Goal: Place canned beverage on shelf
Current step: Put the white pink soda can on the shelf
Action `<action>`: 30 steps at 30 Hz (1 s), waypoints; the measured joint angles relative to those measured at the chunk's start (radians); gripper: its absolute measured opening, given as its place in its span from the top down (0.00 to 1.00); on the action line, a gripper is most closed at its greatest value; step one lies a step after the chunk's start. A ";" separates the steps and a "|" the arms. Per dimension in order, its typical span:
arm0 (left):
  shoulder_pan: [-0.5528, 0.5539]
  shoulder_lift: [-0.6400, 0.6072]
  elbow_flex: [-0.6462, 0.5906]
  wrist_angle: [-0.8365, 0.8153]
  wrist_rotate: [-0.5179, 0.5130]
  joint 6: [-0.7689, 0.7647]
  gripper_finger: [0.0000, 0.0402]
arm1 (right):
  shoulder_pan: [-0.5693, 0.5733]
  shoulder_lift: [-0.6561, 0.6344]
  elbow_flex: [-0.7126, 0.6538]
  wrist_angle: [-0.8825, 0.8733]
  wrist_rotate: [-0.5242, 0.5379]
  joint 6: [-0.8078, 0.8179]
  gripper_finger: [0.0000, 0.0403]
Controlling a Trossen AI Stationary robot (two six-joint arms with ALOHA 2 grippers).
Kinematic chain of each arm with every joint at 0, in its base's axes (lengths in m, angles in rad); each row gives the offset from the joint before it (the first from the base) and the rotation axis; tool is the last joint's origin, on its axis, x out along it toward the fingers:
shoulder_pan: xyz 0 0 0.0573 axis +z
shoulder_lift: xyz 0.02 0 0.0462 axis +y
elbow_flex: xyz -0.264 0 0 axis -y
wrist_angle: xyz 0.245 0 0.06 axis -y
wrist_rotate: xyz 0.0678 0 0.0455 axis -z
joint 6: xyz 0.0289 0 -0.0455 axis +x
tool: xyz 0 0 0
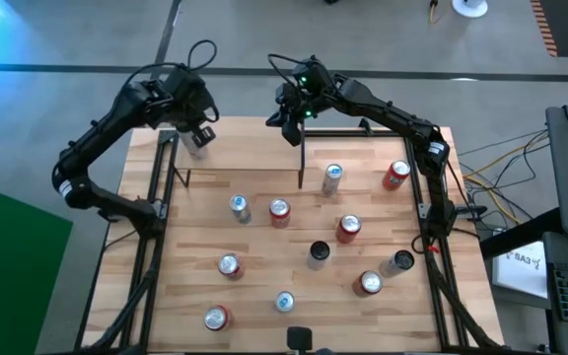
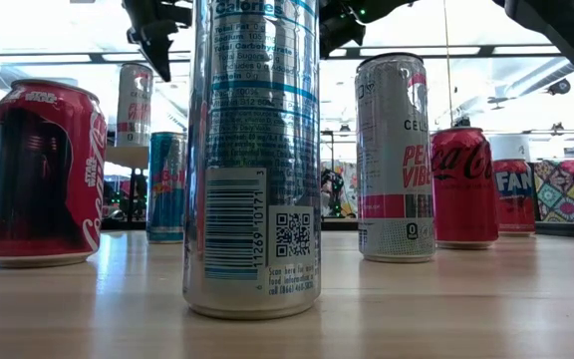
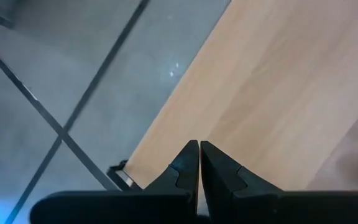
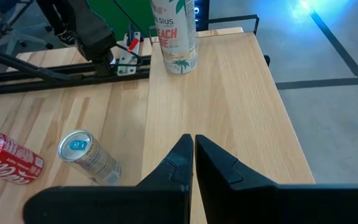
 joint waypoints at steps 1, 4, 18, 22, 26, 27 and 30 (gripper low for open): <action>0.000 0.003 0.009 -0.017 0.000 -0.006 1.00 | 0.000 0.000 0.000 0.000 0.000 0.000 0.98; 0.000 0.006 0.025 -0.041 0.000 -0.023 1.00 | 0.000 0.000 0.000 0.000 0.000 -0.001 0.98; -0.003 -0.010 0.027 -0.076 0.055 -0.074 1.00 | 0.000 0.000 0.000 -0.004 0.000 -0.003 0.98; -0.005 -0.010 0.027 -0.088 0.107 -0.074 1.00 | 0.000 0.000 0.000 -0.021 0.000 -0.011 0.98; -0.010 -0.012 0.027 -0.096 0.107 -0.075 1.00 | 0.000 0.000 0.000 -0.023 0.000 -0.011 0.98; -0.010 -0.012 0.027 -0.095 0.106 -0.075 1.00 | 0.000 0.000 0.000 -0.023 0.000 -0.011 0.98; -0.011 -0.014 0.041 -0.080 0.106 -0.074 1.00 | 0.000 0.000 0.000 -0.023 0.000 -0.011 0.98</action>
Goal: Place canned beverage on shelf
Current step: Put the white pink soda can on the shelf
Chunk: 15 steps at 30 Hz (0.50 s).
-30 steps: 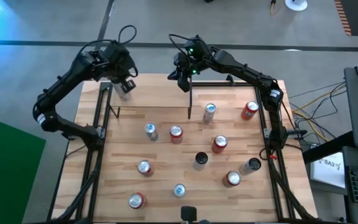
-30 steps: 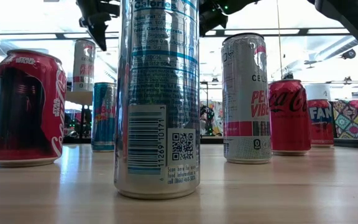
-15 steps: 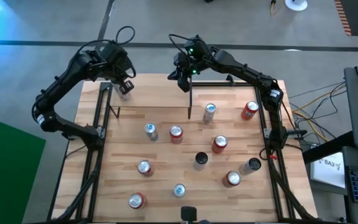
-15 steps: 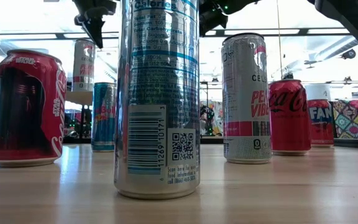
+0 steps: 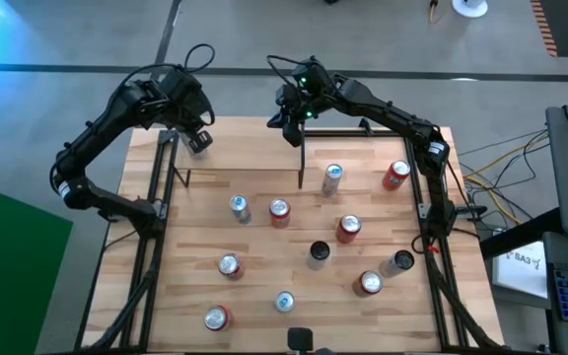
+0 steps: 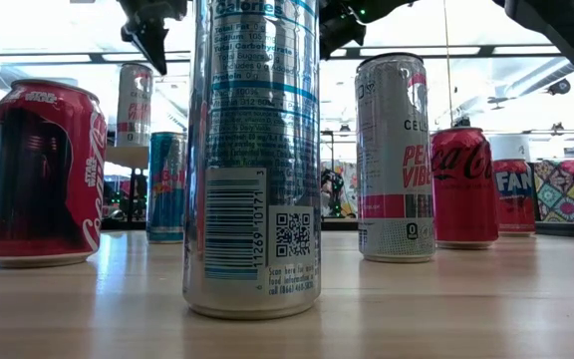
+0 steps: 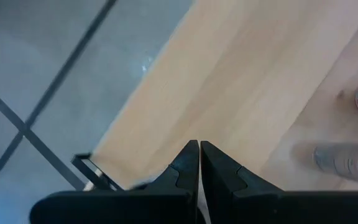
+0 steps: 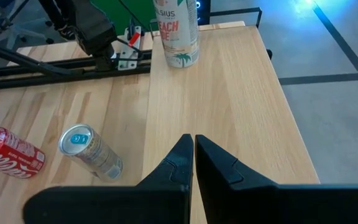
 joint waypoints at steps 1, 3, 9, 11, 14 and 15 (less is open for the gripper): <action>0.000 0.000 0.007 0.009 0.000 0.003 1.00 | 0.000 0.000 0.000 0.000 0.000 0.000 0.98; -0.001 0.000 0.019 0.022 -0.002 0.007 1.00 | 0.000 0.000 0.000 0.000 0.000 0.000 0.98; 0.000 0.018 0.031 0.030 -0.196 0.027 1.00 | 0.000 0.000 0.000 0.000 0.000 0.000 0.98; 0.002 0.029 0.031 0.027 -0.221 0.033 1.00 | 0.000 0.000 0.000 0.000 0.000 0.000 0.98; 0.002 0.052 0.031 0.015 -0.222 0.036 1.00 | 0.000 0.000 0.000 0.000 0.000 0.000 0.98; 0.002 0.061 0.031 0.010 -0.222 0.036 1.00 | 0.000 0.000 0.000 0.000 0.000 0.000 0.98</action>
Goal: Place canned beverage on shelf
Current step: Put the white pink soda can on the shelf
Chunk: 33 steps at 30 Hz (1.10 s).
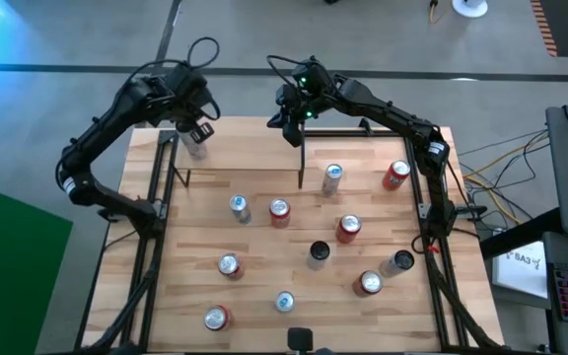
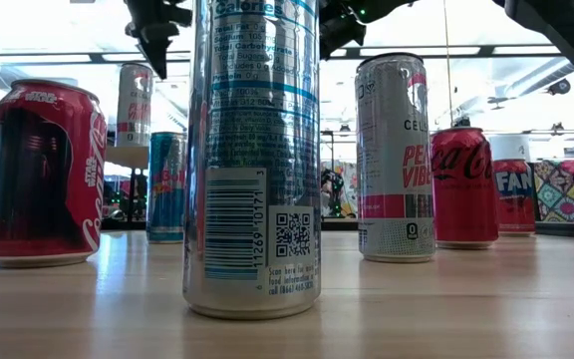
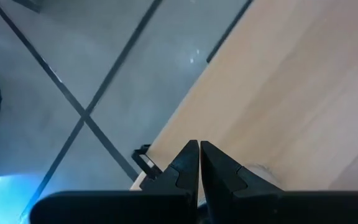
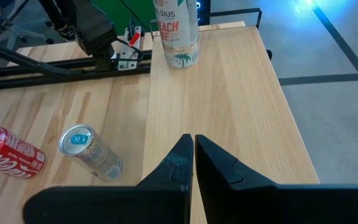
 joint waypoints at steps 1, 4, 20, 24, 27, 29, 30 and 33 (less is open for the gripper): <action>0.000 0.009 0.000 -0.008 0.000 0.000 1.00 | 0.000 0.000 0.000 0.000 0.000 0.000 0.98; 0.000 0.029 -0.001 -0.033 -0.001 -0.001 1.00 | 0.000 0.000 0.000 0.000 0.000 0.000 0.98; -0.006 0.008 0.001 -0.060 0.167 -0.012 1.00 | 0.000 0.000 0.000 -0.001 0.000 0.000 0.98; -0.023 -0.001 0.002 -0.062 0.180 -0.012 1.00 | 0.000 0.000 0.000 -0.001 0.000 0.000 0.98; -0.033 -0.005 0.002 -0.079 0.180 -0.012 1.00 | 0.000 0.000 0.000 -0.001 0.000 0.000 0.98; -0.035 -0.008 0.003 -0.081 0.180 -0.012 1.00 | 0.000 0.000 0.000 -0.001 0.000 0.000 0.98; -0.035 -0.009 0.003 -0.081 0.180 -0.012 1.00 | 0.000 0.000 0.000 -0.001 0.000 0.000 0.98; -0.035 -0.012 0.003 -0.065 0.179 -0.010 1.00 | 0.000 0.000 0.000 -0.001 0.000 0.000 0.98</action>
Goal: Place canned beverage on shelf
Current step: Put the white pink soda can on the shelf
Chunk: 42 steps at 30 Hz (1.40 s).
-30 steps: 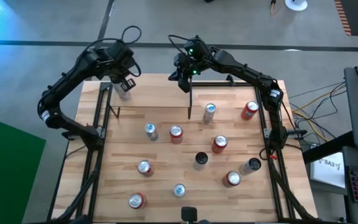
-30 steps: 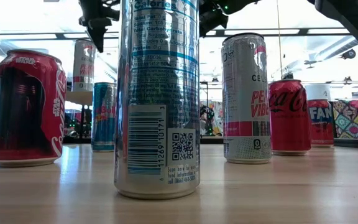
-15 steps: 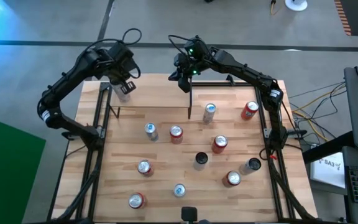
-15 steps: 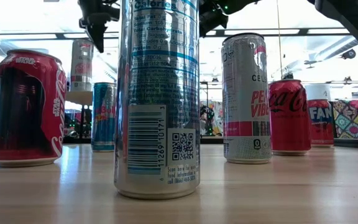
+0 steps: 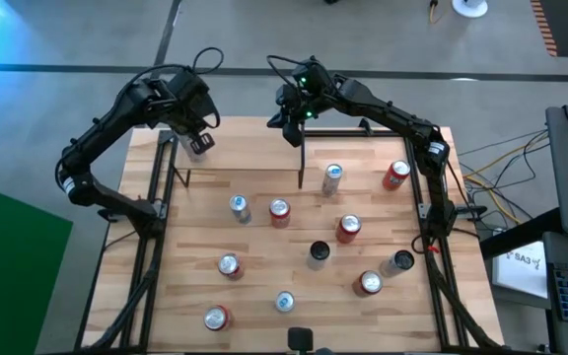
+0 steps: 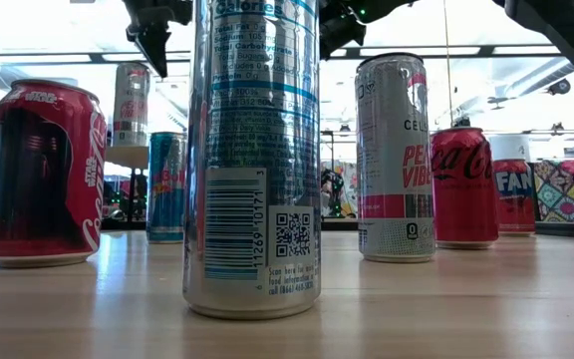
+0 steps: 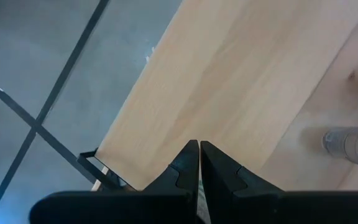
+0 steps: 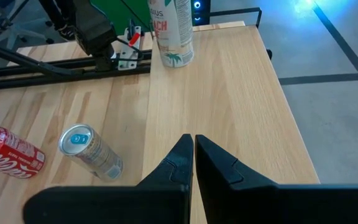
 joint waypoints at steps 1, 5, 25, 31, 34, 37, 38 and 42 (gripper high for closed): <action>0.000 -0.001 0.000 0.007 -0.001 0.003 1.00 | 0.000 0.000 0.000 0.000 0.000 0.000 0.98; 0.000 -0.002 0.001 0.022 -0.011 0.021 1.00 | 0.000 0.000 0.000 0.001 0.000 0.000 0.98; 0.038 0.001 0.002 -0.005 -0.077 0.028 1.00 | 0.000 0.000 0.000 0.001 0.000 0.004 0.98; 0.037 0.001 0.002 -0.014 -0.036 0.028 1.00 | 0.000 0.000 0.000 0.001 0.000 0.003 0.98; 0.037 0.001 0.002 -0.025 -0.027 0.028 1.00 | 0.000 0.000 0.000 0.001 0.000 0.003 0.98; 0.035 0.000 0.002 -0.047 0.022 0.028 1.00 | 0.000 0.000 0.000 0.001 0.000 0.003 0.98; 0.035 0.000 0.002 -0.050 0.036 0.028 1.00 | 0.000 0.000 0.000 0.001 0.000 0.003 0.98; 0.030 -0.007 0.002 -0.051 0.070 0.031 1.00 | 0.000 0.000 0.000 0.001 0.000 0.002 0.98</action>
